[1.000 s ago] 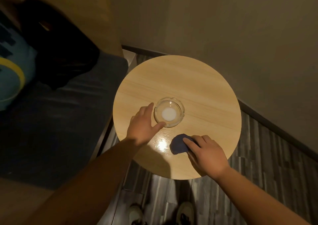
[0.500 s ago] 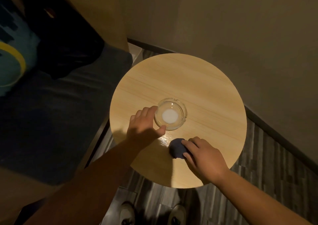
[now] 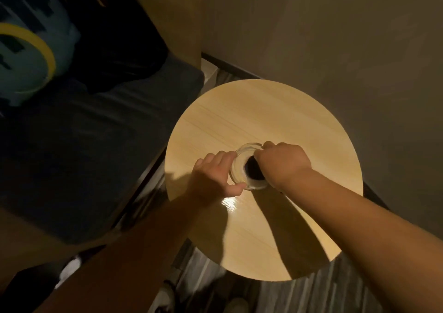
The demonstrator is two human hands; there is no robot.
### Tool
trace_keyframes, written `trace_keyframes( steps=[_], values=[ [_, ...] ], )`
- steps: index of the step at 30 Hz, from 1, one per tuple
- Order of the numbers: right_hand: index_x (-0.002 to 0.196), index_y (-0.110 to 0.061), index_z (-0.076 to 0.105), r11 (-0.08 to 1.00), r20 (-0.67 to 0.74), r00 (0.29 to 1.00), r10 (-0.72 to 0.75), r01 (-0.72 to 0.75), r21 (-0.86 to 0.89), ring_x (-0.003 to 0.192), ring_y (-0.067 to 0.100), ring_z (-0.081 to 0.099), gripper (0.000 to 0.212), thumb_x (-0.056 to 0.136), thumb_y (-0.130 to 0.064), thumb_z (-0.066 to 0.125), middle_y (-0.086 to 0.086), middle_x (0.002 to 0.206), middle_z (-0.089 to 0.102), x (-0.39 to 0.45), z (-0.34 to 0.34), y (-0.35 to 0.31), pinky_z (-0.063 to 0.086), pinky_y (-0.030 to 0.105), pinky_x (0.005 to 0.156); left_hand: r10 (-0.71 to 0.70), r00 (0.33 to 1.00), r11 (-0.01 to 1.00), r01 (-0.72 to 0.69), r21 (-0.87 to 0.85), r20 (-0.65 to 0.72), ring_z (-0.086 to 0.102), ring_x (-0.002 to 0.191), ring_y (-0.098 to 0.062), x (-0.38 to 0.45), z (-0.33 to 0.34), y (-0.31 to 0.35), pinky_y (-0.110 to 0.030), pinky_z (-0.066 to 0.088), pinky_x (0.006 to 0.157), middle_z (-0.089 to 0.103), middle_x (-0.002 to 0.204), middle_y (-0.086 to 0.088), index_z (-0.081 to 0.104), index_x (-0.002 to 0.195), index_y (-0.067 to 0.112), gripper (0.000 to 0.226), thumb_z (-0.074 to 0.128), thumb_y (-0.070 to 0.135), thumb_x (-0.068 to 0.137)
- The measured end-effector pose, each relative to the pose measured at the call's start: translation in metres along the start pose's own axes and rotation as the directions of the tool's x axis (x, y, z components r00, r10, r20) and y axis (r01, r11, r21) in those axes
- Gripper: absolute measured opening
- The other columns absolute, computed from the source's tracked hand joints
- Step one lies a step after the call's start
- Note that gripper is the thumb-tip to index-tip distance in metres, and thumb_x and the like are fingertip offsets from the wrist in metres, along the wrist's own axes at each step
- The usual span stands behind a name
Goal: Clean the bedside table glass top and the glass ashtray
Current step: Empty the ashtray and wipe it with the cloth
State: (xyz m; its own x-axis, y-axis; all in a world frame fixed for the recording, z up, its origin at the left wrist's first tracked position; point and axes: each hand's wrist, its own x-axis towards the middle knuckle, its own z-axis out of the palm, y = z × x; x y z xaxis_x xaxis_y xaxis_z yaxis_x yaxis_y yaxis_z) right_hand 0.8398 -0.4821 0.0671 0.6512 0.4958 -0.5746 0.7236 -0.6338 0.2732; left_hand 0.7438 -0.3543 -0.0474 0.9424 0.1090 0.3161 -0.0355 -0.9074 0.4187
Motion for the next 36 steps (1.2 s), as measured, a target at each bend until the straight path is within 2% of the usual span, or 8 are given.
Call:
trace_keyframes(
  steps=[6, 9, 13, 16, 23, 28, 32, 36],
  values=[
    [0.114, -0.025, 0.053, 0.988, -0.051, 0.994, -0.093, 0.098, 0.120, 0.067, 0.020, 0.051, 0.029, 0.086, -0.028, 0.059, -0.007, 0.075, 0.045, 0.005, 0.014, -0.012, 0.040, 0.031, 0.053, 0.018, 0.994, 1.000, -0.017, -0.014, 0.106, 0.056, 0.083, -0.020, 0.000, -0.006, -0.003, -0.034, 0.043, 0.066, 0.063, 0.100, 0.001, 0.058, 0.122, 0.014, 0.067, 0.052, 0.061, 0.075],
    [0.118, -0.030, 0.048, 0.960, -0.154, 0.988, -0.002, 0.044, 0.276, 0.074, 0.024, 0.056, 0.037, 0.082, -0.029, 0.058, -0.003, 0.089, 0.056, 0.014, 0.011, -0.009, 0.044, 0.031, 0.058, 0.012, 0.997, 1.000, -0.011, -0.007, 0.071, 0.055, 0.078, -0.021, 0.001, -0.005, -0.001, -0.037, 0.045, 0.063, 0.063, 0.093, 0.000, 0.060, 0.116, 0.012, 0.062, 0.053, 0.060, 0.077],
    [0.122, -0.025, 0.048, 0.988, -0.162, 0.987, -0.010, 0.034, 0.149, 0.079, 0.026, 0.054, 0.035, 0.088, -0.025, 0.055, 0.003, 0.102, 0.051, 0.000, 0.018, 0.004, 0.045, 0.034, 0.059, 0.053, 0.999, 0.999, -0.053, -0.003, -0.004, 0.055, 0.073, -0.022, 0.001, -0.003, -0.001, -0.038, 0.045, 0.058, 0.064, 0.089, -0.003, 0.063, 0.112, 0.009, 0.060, 0.057, 0.057, 0.077],
    [0.122, -0.026, 0.051, 0.977, -0.127, 0.983, -0.133, 0.152, 0.151, 0.077, 0.025, 0.051, 0.033, 0.090, -0.033, 0.054, 0.003, 0.104, 0.049, -0.012, 0.028, -0.003, 0.039, 0.032, 0.056, 0.087, 0.996, 0.996, -0.087, -0.012, -0.015, 0.055, 0.071, -0.021, 0.004, -0.002, -0.004, -0.036, 0.044, 0.056, 0.065, 0.088, -0.002, 0.065, 0.110, 0.008, 0.058, 0.057, 0.053, 0.075],
    [0.120, -0.017, 0.051, 0.976, -0.217, 0.971, 0.098, -0.051, 0.212, 0.080, 0.026, 0.051, 0.035, 0.086, -0.025, 0.055, 0.006, 0.106, 0.049, 0.005, 0.013, -0.007, 0.034, 0.033, 0.056, 0.044, 0.999, 0.999, -0.044, -0.002, 0.000, 0.053, 0.062, -0.021, 0.011, -0.001, 0.000, -0.026, 0.038, 0.051, 0.063, 0.077, -0.002, 0.066, 0.100, 0.007, 0.057, 0.063, 0.050, 0.063],
    [0.113, -0.022, 0.056, 0.962, -0.203, 0.979, -0.013, 0.068, 0.264, 0.075, 0.027, 0.052, 0.026, 0.091, -0.033, 0.049, 0.003, 0.097, 0.048, -0.016, 0.035, -0.013, 0.029, 0.029, 0.052, 0.070, 0.997, 0.998, -0.070, 0.006, 0.031, 0.050, 0.059, -0.022, 0.013, 0.002, -0.003, -0.027, 0.038, 0.049, 0.063, 0.076, -0.001, 0.066, 0.100, 0.010, 0.054, 0.060, 0.048, 0.062],
    [0.108, -0.024, 0.059, 0.920, -0.302, 0.939, 0.165, -0.036, 0.390, 0.072, 0.025, 0.053, 0.023, 0.087, -0.030, 0.052, 0.001, 0.095, 0.052, 0.011, 0.032, -0.018, 0.032, 0.029, 0.052, 0.053, 0.996, 0.999, -0.052, -0.009, 0.069, 0.052, 0.060, -0.023, 0.015, 0.003, -0.003, -0.031, 0.043, 0.051, 0.062, 0.076, -0.002, 0.065, 0.099, 0.009, 0.052, 0.061, 0.045, 0.062],
    [0.106, -0.016, 0.058, 0.922, -0.230, 0.937, 0.264, -0.176, 0.345, 0.069, 0.027, 0.053, 0.021, 0.089, -0.027, 0.050, 0.003, 0.090, 0.053, 0.002, 0.035, -0.001, 0.034, 0.030, 0.053, 0.043, 0.993, 0.999, -0.042, -0.013, 0.112, 0.054, 0.063, -0.023, 0.015, 0.001, -0.001, -0.029, 0.043, 0.054, 0.065, 0.080, -0.003, 0.065, 0.102, 0.009, 0.058, 0.062, 0.049, 0.060]
  ],
)
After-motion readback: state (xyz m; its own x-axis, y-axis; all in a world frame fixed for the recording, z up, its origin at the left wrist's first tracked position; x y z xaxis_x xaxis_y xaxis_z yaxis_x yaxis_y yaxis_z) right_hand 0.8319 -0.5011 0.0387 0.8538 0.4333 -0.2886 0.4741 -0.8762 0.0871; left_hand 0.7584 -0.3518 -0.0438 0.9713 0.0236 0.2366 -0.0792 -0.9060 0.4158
